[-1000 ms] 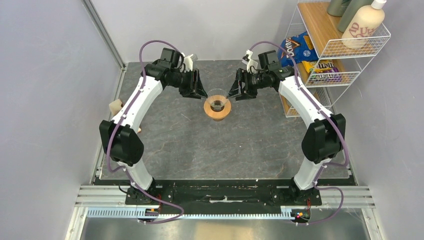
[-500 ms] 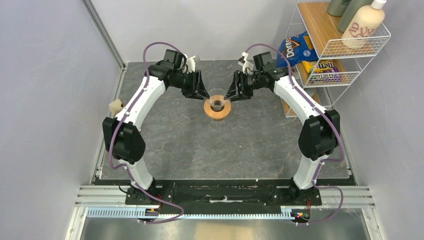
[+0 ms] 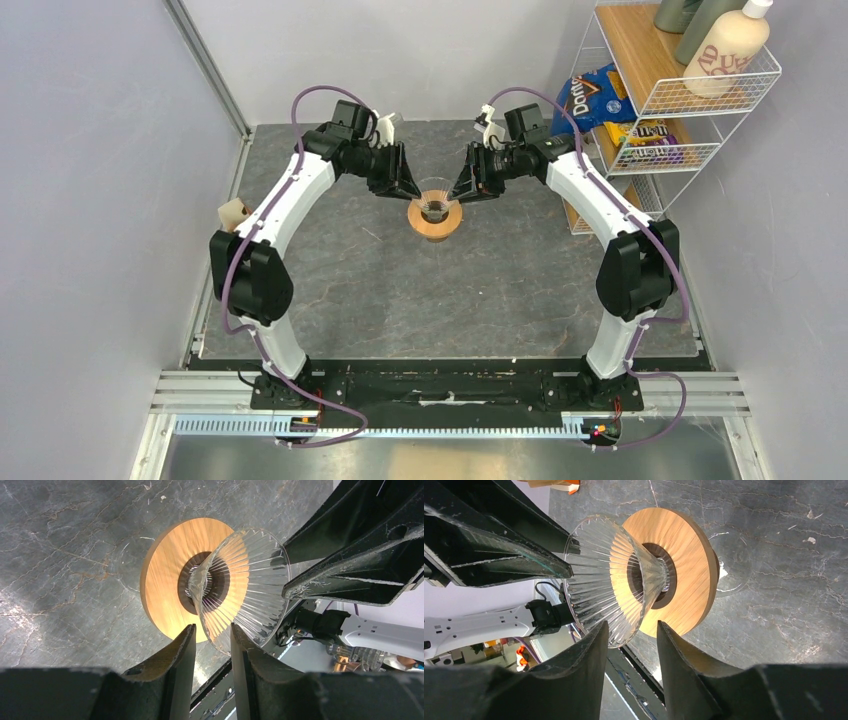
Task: Place the coffee filter in the dripper
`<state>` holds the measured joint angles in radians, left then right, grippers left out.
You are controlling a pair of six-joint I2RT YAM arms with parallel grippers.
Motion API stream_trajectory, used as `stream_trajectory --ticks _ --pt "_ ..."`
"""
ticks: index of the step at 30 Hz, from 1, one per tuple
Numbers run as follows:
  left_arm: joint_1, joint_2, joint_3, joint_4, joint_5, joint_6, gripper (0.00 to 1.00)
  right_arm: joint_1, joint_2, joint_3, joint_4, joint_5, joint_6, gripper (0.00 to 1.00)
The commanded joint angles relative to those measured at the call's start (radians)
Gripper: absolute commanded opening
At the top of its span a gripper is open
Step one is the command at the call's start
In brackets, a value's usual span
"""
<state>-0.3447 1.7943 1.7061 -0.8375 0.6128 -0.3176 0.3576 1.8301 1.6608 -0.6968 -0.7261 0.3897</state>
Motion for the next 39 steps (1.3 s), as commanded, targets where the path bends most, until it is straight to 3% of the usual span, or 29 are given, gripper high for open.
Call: stream_trajectory --ticks 1,7,14,19,26,34,39 --pt "-0.007 0.010 -0.006 0.034 0.025 -0.025 0.37 0.001 0.002 0.043 0.005 0.004 -0.019 0.46" --pt "-0.010 0.022 -0.006 0.034 0.021 -0.030 0.31 0.007 0.014 0.050 0.003 0.006 -0.026 0.40" --pt "-0.012 0.023 -0.010 0.037 0.010 -0.032 0.19 0.014 0.019 0.045 -0.001 0.016 -0.041 0.25" --pt "-0.016 0.020 -0.016 0.037 0.006 -0.032 0.18 0.017 0.030 0.046 -0.004 0.024 -0.047 0.19" --pt "-0.016 0.027 -0.013 0.032 0.003 -0.044 0.18 0.017 0.050 0.049 -0.007 0.030 -0.024 0.00" --pt "-0.016 0.047 -0.008 0.010 0.025 -0.066 0.05 0.017 0.070 0.068 -0.028 0.017 0.028 0.00" --pt "-0.016 0.061 -0.007 0.003 0.032 -0.088 0.02 0.015 0.081 0.081 -0.041 0.012 0.064 0.00"
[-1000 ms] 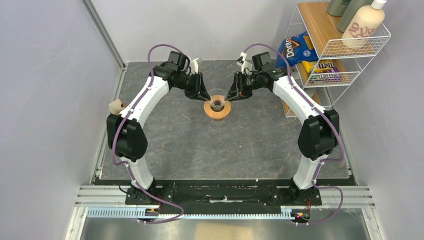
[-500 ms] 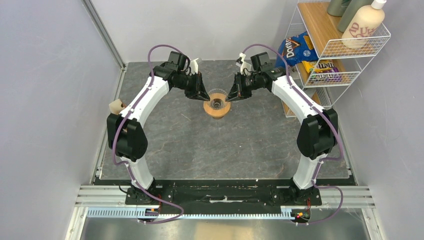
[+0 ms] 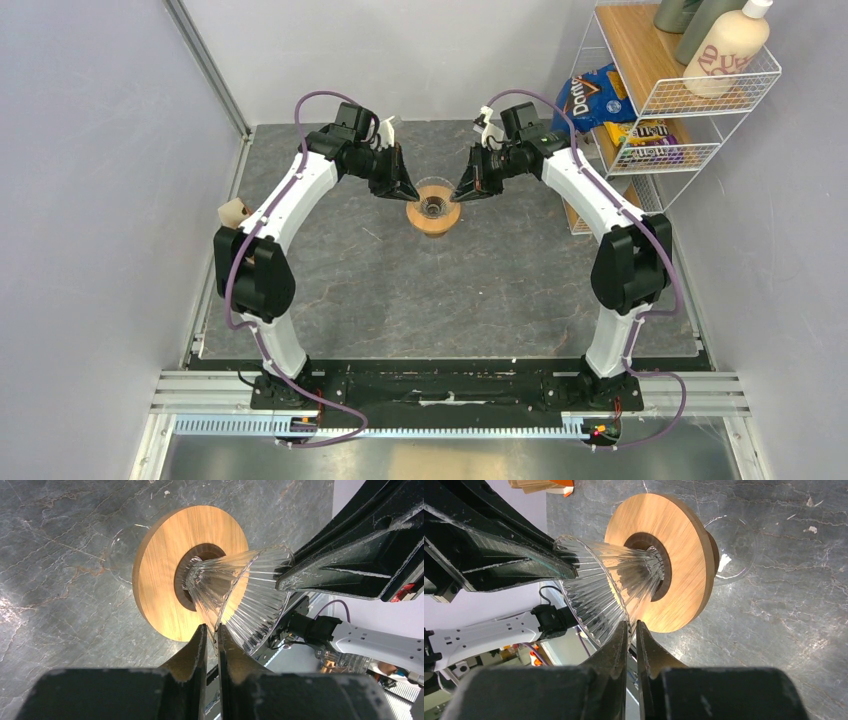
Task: Place the coffee filter in the dripper
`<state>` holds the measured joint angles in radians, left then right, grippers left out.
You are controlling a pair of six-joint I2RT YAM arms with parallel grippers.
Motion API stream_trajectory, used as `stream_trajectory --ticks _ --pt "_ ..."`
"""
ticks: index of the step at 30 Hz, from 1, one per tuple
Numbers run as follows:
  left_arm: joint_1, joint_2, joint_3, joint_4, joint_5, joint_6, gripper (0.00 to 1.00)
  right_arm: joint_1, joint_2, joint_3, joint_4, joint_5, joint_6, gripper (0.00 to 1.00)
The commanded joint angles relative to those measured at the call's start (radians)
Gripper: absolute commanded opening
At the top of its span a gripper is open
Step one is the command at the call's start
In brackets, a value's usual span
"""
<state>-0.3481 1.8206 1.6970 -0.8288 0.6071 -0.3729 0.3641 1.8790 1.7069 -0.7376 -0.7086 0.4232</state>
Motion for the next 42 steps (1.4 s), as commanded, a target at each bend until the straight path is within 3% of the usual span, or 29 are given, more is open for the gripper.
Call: stream_trajectory --ticks 1,42 --pt "-0.012 0.040 0.003 -0.006 0.038 -0.040 0.02 0.009 0.036 0.036 0.000 -0.006 0.038 0.00" --pt "-0.002 0.191 0.069 -0.087 0.051 -0.028 0.02 -0.028 0.171 0.089 -0.030 -0.019 0.095 0.00"
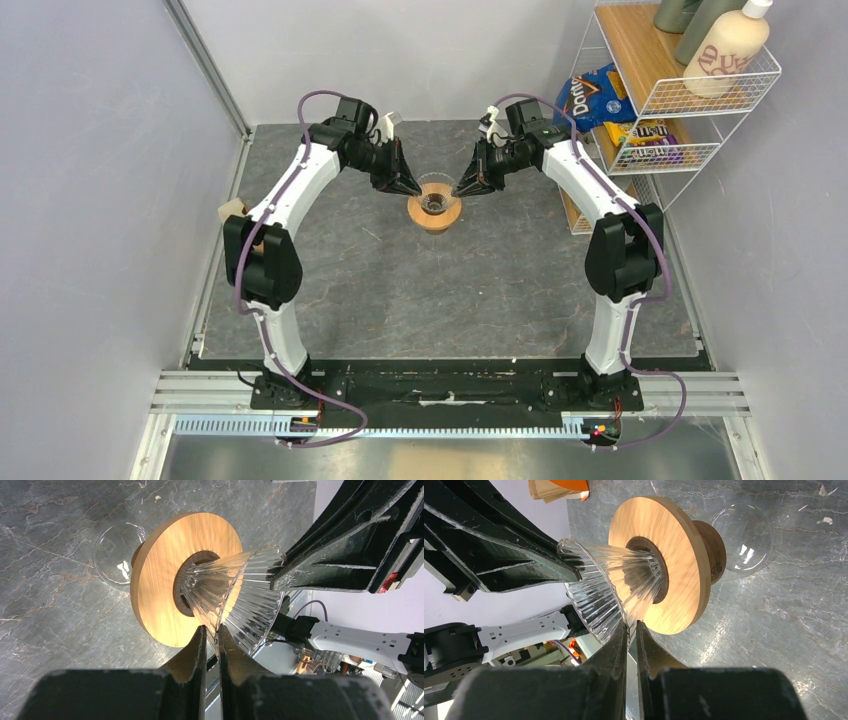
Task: Place the coffee filter in the dripper
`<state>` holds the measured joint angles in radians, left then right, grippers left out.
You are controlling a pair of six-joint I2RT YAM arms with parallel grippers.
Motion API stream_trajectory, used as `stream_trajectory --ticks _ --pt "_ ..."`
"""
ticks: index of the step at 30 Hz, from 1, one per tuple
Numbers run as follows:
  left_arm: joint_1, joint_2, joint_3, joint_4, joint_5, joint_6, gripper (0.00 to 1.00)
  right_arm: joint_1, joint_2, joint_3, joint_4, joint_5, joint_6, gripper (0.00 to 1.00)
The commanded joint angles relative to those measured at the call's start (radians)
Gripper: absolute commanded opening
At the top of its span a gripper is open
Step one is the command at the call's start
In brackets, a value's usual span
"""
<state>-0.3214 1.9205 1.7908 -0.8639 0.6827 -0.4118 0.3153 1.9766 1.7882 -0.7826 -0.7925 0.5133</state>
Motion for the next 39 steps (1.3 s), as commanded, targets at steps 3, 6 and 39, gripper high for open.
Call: stream_trajectory --ticks 3,6,39 --pt "-0.026 0.101 -0.020 -0.056 -0.024 0.017 0.02 0.021 0.083 0.017 0.012 0.070 -0.001 0.00" --pt "-0.019 0.110 -0.016 -0.062 -0.029 0.031 0.02 0.020 0.094 0.027 0.009 0.076 -0.007 0.00" --pt "-0.015 0.040 0.041 0.004 -0.049 0.087 0.19 0.016 0.098 0.126 -0.046 0.032 -0.161 0.21"
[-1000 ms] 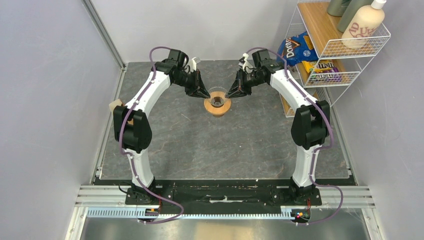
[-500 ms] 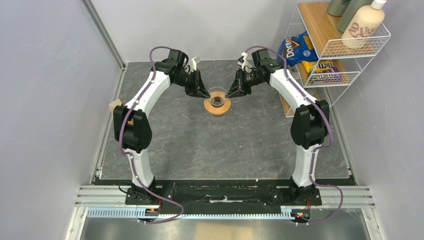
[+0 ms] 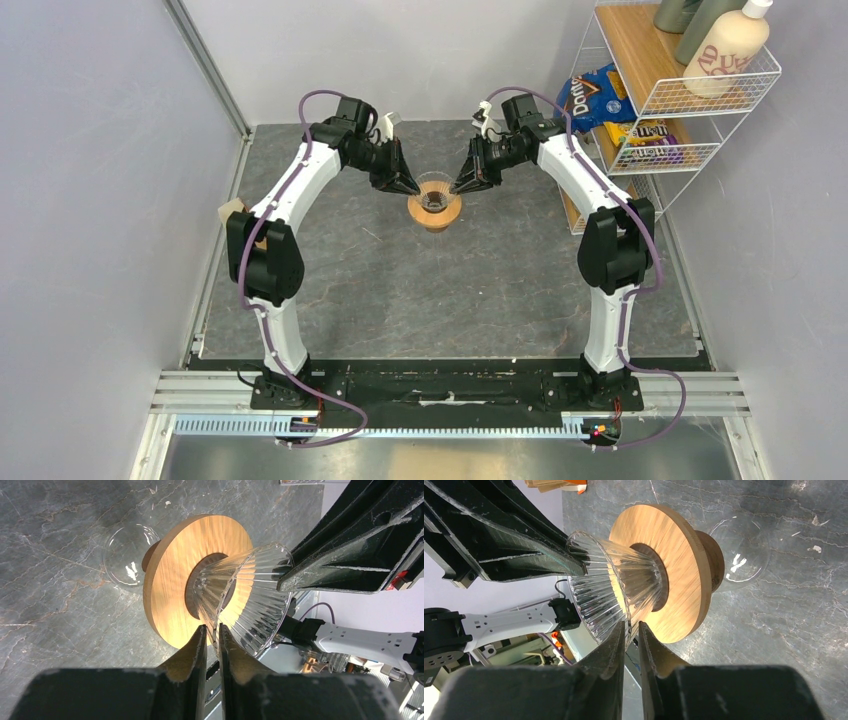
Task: Place the coffee filter in the dripper
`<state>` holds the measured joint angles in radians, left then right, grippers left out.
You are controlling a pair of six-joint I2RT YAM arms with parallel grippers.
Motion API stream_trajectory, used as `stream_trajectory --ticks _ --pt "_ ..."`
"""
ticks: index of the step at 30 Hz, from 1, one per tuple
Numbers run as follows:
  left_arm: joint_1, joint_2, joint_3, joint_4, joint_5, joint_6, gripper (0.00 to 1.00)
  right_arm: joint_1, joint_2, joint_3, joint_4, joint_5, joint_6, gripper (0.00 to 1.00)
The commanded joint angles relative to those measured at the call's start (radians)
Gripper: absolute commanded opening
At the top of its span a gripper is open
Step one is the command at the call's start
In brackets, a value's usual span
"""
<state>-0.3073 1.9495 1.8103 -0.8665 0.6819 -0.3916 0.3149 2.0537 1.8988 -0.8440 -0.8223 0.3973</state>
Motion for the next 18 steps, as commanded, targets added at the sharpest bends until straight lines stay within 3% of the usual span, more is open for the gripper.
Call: stream_trajectory --ticks 1,10,18 --pt "-0.027 0.009 0.024 0.006 -0.046 0.065 0.21 0.016 0.019 0.017 0.016 0.061 -0.045 0.23" --pt "-0.028 -0.009 0.041 0.007 -0.058 0.059 0.34 0.016 0.005 0.035 0.029 0.044 -0.029 0.50" --pt "-0.025 -0.033 0.071 -0.010 -0.079 0.063 0.61 0.016 -0.025 0.052 0.034 0.026 -0.026 0.68"
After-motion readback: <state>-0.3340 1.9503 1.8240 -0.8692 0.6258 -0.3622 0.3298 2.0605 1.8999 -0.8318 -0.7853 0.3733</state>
